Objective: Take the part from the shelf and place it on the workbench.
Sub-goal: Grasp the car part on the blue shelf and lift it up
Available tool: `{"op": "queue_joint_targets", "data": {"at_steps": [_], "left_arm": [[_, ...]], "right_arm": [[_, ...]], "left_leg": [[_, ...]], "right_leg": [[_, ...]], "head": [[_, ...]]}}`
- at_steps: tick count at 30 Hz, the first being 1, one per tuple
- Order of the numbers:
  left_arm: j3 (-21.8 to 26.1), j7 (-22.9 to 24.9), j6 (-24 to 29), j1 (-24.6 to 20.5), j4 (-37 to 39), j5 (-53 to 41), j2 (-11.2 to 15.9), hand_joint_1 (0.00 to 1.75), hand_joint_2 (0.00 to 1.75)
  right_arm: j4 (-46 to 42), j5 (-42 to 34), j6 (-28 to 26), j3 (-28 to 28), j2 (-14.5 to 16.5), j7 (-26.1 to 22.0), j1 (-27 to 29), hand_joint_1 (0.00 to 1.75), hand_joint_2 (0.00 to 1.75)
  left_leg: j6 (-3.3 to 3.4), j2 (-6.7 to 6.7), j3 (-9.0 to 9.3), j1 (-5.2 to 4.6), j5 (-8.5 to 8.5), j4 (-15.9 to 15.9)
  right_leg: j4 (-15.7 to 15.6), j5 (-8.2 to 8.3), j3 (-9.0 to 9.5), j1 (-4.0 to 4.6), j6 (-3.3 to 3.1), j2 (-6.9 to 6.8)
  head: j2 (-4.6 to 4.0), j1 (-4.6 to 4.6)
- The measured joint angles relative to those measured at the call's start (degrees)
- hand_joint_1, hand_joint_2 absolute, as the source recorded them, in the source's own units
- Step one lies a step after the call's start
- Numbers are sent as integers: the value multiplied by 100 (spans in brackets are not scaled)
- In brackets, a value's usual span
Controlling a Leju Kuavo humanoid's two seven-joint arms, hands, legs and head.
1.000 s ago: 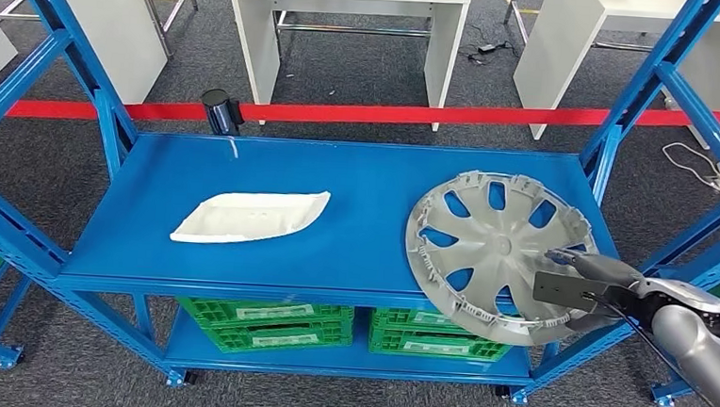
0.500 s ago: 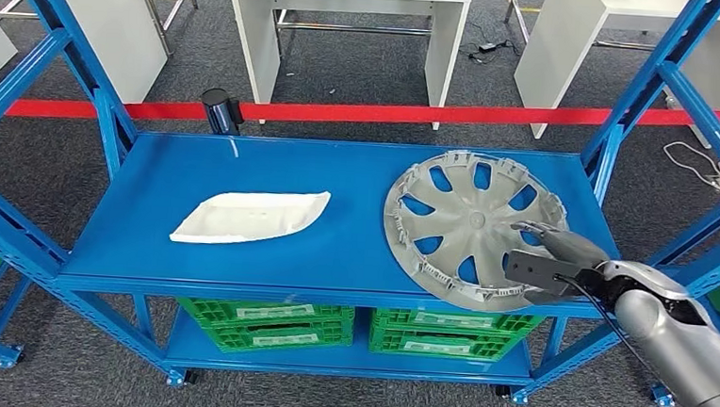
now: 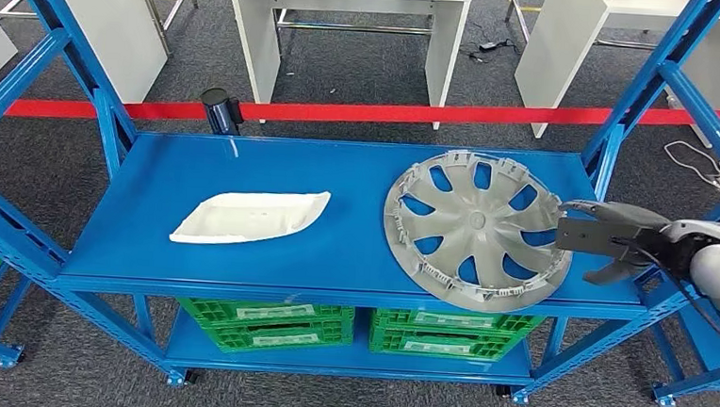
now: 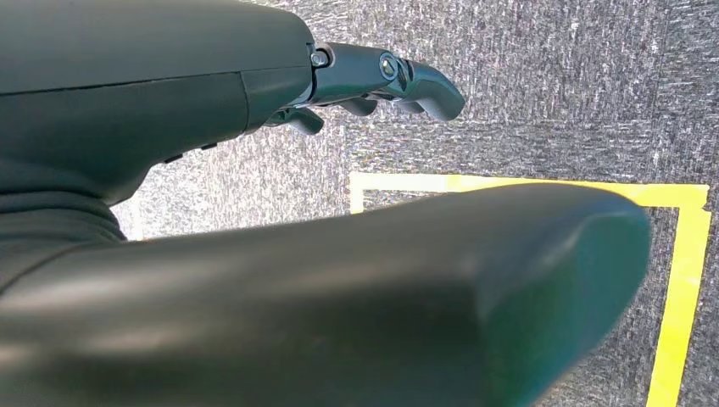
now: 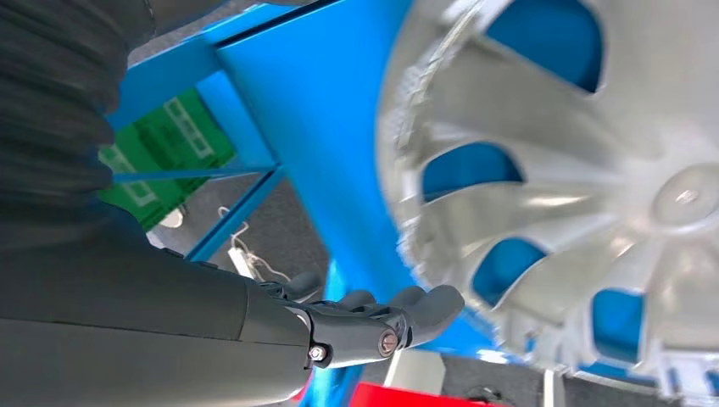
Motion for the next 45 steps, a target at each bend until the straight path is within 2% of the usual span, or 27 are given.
{"op": "queue_joint_targets", "data": {"at_steps": [7,10,13,21,27,33,45], "left_arm": [[0,-6,-38,-17,-1,-1,3,0,0],[0,7,-38,-23,0,-2,3,0,0],[0,18,-39,-32,0,-3,2,0,0],[0,36,-34,-43,0,-17,-4,0,0],[0,24,-20,-44,0,-15,-15,0,0],[2,9,-19,-42,0,1,-17,0,0],[2,-34,-19,-38,0,1,-30,0,0]], "right_arm": [[-466,-810,397,430,-543,171,-478,0,175],[-639,-987,346,675,-623,202,-538,0,175],[-759,-1061,64,919,-626,131,-442,0,175],[-866,-628,-840,1290,-364,-112,355,0,175],[-866,-467,-915,1359,-104,-181,641,0,175],[-866,-390,-963,1359,4,-224,685,0,175],[-739,70,-1409,1225,262,-295,879,0,175]], "left_leg": [[-1,2,-1,1,-1,0],[-2,4,1,2,-1,-1],[-2,3,1,4,-1,-1],[-2,0,-1,6,-1,-1],[-2,0,-2,6,-1,-2],[-2,0,-2,6,-1,-2],[-2,0,-2,6,-1,-2]], "right_leg": [[0,-1,-1,1,0,1],[0,-1,-1,3,0,2],[0,-1,1,5,0,1],[0,-1,2,6,-1,0],[0,-2,-1,6,-1,1],[0,-2,0,6,-1,1],[0,-2,-1,6,-2,0]], "head": [[0,0],[0,0],[0,1],[0,0],[0,1],[0,1],[0,0]]}}
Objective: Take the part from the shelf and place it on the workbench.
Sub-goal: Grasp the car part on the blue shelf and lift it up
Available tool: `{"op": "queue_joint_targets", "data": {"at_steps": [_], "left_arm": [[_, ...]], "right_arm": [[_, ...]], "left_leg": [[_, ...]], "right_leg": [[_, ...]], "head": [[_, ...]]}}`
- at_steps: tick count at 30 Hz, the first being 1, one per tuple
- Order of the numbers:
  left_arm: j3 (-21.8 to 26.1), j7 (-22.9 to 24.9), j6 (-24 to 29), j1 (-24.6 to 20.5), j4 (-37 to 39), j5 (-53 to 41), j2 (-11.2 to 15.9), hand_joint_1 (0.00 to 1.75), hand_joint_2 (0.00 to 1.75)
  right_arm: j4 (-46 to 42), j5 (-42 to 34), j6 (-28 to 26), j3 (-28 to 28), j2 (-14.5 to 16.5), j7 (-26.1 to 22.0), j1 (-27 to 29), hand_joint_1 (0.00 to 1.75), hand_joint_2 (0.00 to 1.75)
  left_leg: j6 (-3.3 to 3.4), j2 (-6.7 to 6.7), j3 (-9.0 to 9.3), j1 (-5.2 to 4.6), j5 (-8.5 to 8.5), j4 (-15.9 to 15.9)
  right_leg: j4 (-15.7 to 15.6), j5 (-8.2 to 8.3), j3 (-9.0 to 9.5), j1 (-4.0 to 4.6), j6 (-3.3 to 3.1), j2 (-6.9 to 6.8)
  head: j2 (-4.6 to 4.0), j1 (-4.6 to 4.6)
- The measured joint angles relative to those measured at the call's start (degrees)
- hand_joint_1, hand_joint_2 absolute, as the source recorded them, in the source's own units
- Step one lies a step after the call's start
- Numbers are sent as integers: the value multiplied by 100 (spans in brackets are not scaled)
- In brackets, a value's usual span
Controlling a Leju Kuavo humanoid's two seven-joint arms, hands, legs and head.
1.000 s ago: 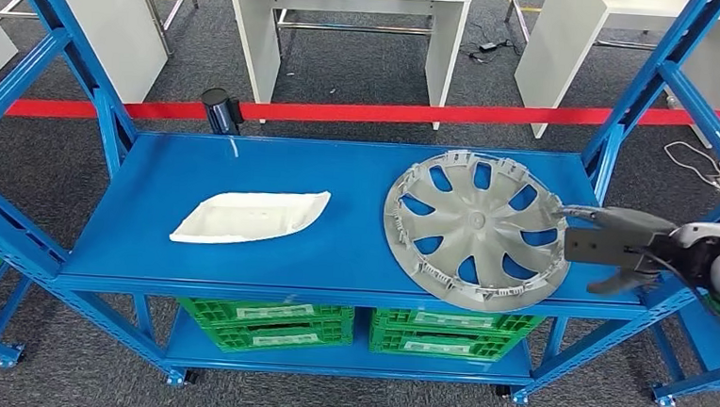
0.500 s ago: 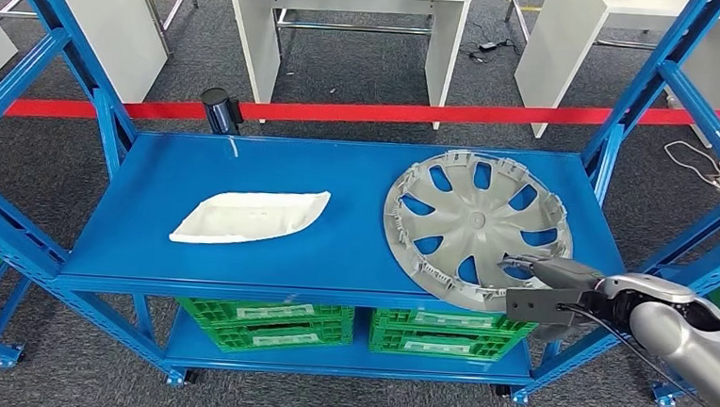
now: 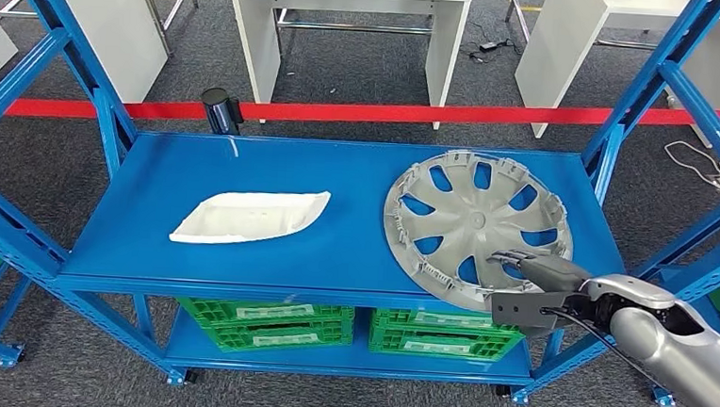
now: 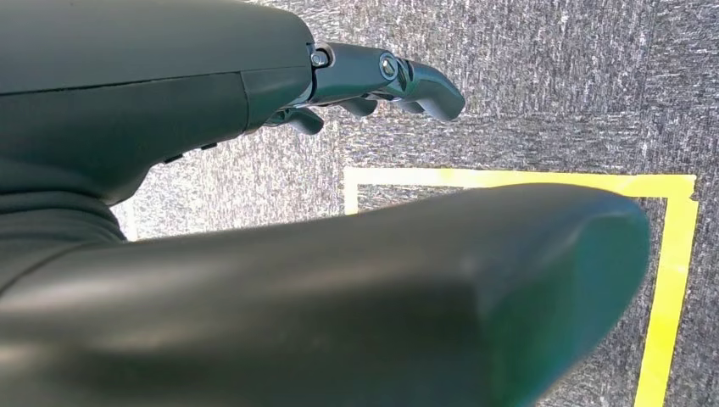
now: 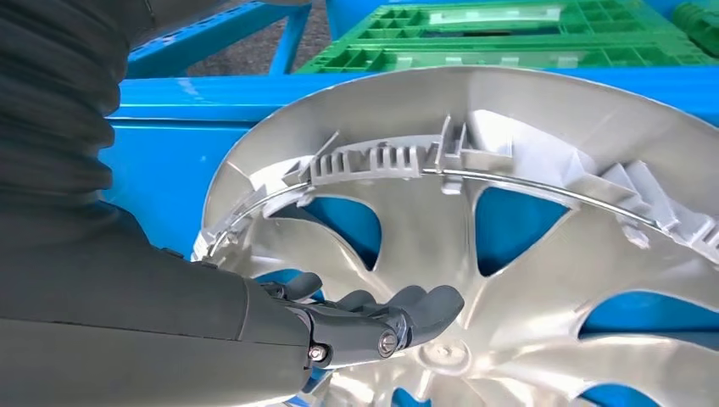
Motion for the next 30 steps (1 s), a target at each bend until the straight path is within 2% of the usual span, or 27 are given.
{"op": "queue_joint_targets", "data": {"at_steps": [7,17,30], "left_arm": [[0,0,0,3,0,-9,-7,0,0],[0,1,0,7,0,-69,-13,0,0],[0,-25,36,8,0,-89,-26,0,0]], "right_arm": [[95,393,-305,-106,96,54,233,0,175],[486,586,-306,-177,358,-43,275,0,175],[1585,1394,-1071,-246,1104,-232,255,0,175]], "left_leg": [[0,0,-1,0,0,0],[0,1,0,0,0,0],[0,1,1,0,0,-1]], "right_leg": [[0,0,0,-1,0,0],[0,0,0,0,0,1],[0,0,1,0,0,1]], "head": [[0,1],[0,1],[0,0]]}}
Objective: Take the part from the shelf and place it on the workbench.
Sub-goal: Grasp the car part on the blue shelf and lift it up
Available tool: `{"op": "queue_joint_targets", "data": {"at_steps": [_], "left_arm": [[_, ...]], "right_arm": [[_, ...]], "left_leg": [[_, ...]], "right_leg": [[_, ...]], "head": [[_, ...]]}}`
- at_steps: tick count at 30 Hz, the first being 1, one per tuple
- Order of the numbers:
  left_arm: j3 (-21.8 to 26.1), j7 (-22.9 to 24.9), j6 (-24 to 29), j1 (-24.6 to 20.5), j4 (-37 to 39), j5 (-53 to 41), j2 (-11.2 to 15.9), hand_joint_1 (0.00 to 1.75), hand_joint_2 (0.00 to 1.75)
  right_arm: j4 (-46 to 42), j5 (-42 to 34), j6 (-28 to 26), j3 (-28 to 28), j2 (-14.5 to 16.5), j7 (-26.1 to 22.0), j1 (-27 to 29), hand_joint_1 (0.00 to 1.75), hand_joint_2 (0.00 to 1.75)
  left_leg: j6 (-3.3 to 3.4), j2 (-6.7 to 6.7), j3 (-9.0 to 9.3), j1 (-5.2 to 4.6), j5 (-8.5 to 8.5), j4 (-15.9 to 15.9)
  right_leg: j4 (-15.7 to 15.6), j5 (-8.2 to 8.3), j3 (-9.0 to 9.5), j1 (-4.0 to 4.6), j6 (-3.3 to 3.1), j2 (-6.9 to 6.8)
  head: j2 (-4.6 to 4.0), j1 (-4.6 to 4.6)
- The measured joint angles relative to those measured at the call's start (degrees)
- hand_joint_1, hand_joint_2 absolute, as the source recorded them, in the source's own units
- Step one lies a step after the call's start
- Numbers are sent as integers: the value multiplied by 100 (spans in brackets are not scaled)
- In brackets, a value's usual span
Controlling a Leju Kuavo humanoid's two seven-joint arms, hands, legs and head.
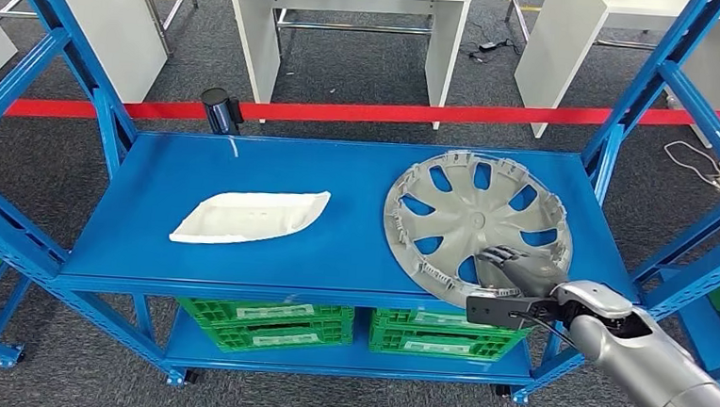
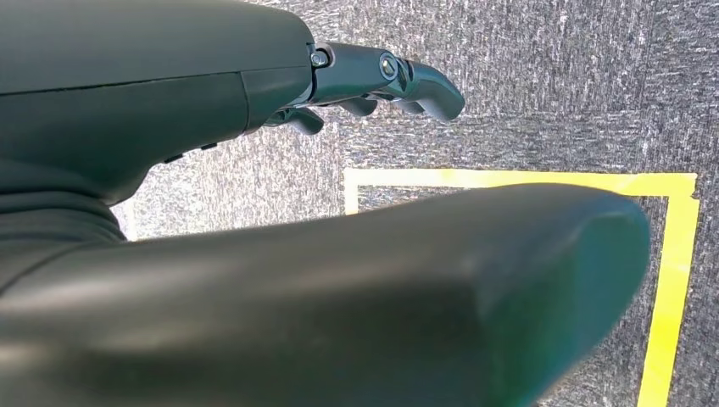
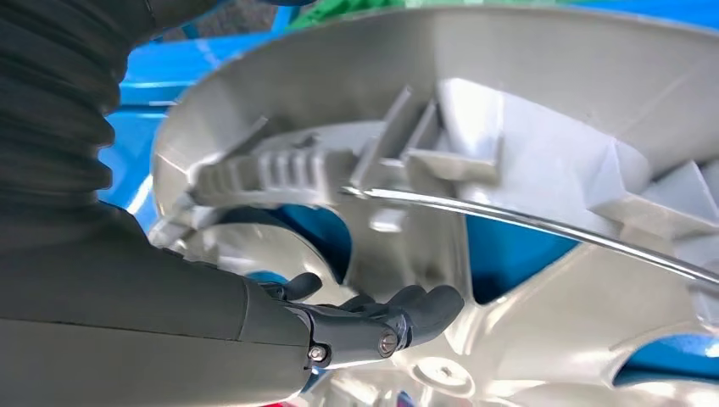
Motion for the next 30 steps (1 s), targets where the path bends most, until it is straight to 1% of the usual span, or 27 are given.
{"op": "queue_joint_targets", "data": {"at_steps": [7,12,16,17,20,21,26,30], "left_arm": [[0,0,15,1,0,-7,-4,0,0],[0,-10,17,2,0,-13,-4,0,0],[0,-19,17,4,0,-13,-2,0,0],[0,-22,17,4,0,-13,-2,0,0],[0,-29,19,5,0,-13,-2,0,0],[0,-31,23,7,0,-13,-2,0,0],[0,-42,56,6,0,-13,-2,0,0],[1,-44,75,15,0,-11,-2,0,0]], "right_arm": [[387,332,-388,-8,277,41,-3,0,175],[517,632,-625,-7,380,137,11,0,175],[573,757,-715,-6,430,188,22,2,175],[581,795,-738,-6,438,203,27,29,175],[582,1007,-859,-5,452,315,73,158,175],[578,1100,-914,-4,457,363,101,175,175],[456,1478,-1129,-62,469,568,293,175,175],[259,1607,-1205,-241,452,674,432,175,175]], "left_leg": [[0,1,3,0,0,0],[0,2,5,0,0,0],[0,6,7,0,0,0],[0,7,7,0,0,0],[-1,9,8,1,-1,0],[-2,11,10,1,-2,0],[-15,39,29,2,-18,-3],[-14,46,36,1,-11,-2]], "right_leg": [[0,0,3,0,0,1],[0,0,4,0,0,1],[0,0,3,0,0,2],[0,0,3,0,0,2],[0,0,4,1,0,4],[0,0,5,2,-1,7],[-1,-4,20,2,-9,36],[-2,9,25,0,-4,45]], "head": [[0,1],[0,0],[0,1],[0,1],[0,0],[0,0],[0,1],[0,1]]}}
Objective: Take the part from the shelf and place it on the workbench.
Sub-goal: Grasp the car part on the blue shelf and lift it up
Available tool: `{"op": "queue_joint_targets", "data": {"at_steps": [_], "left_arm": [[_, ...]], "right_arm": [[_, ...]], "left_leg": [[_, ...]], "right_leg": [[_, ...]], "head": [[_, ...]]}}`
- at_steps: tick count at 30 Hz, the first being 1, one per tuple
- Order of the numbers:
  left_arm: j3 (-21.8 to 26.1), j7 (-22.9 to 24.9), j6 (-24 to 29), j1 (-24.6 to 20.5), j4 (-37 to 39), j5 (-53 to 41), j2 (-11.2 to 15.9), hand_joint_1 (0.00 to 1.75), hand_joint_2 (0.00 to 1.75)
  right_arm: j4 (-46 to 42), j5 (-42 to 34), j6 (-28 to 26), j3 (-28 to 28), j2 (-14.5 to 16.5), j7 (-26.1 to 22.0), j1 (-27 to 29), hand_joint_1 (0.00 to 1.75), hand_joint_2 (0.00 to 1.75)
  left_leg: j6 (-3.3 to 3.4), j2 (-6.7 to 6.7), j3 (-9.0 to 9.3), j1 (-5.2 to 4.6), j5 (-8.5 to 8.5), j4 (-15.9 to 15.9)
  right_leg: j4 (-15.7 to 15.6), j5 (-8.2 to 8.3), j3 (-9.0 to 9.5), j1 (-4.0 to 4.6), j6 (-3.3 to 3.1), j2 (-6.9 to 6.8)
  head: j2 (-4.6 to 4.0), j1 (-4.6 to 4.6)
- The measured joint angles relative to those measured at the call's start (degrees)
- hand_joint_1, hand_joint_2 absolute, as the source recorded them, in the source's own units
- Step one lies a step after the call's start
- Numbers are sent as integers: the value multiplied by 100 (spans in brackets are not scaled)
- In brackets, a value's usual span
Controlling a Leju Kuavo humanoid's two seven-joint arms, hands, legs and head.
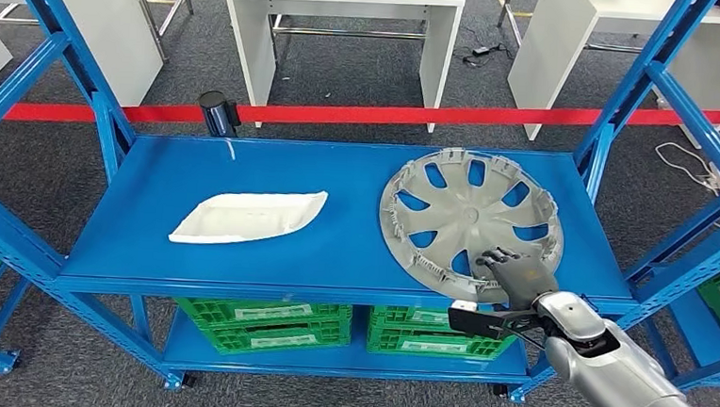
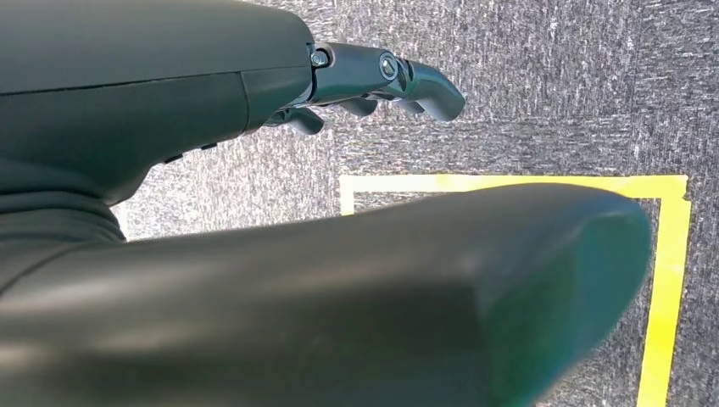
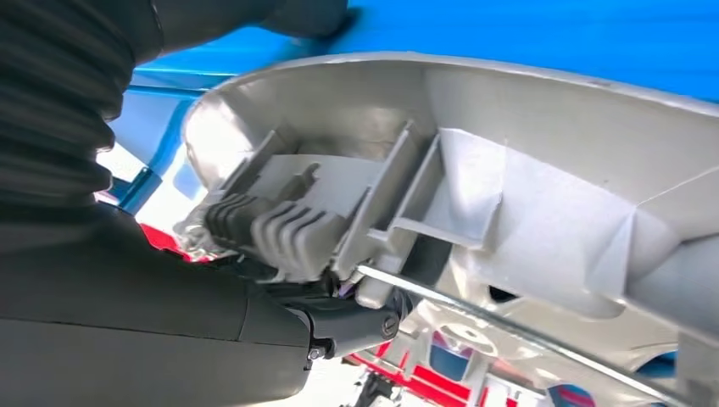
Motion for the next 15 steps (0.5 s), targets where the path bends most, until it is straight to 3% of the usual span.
{"op": "queue_joint_targets", "data": {"at_steps": [9,15], "left_arm": [[73,-77,66,16,-1,77,-2,0,0],[94,-456,89,19,-2,110,-13,0,0]], "right_arm": [[-560,171,-246,-437,-85,82,365,175,175],[-911,296,-779,-785,-104,64,747,175,175]], "left_leg": [[-1,4,-25,0,20,0],[-2,4,-55,2,20,-5]], "right_leg": [[1,23,-30,0,-2,5],[2,21,-63,4,-6,7]], "head": [[0,0],[0,0]]}}
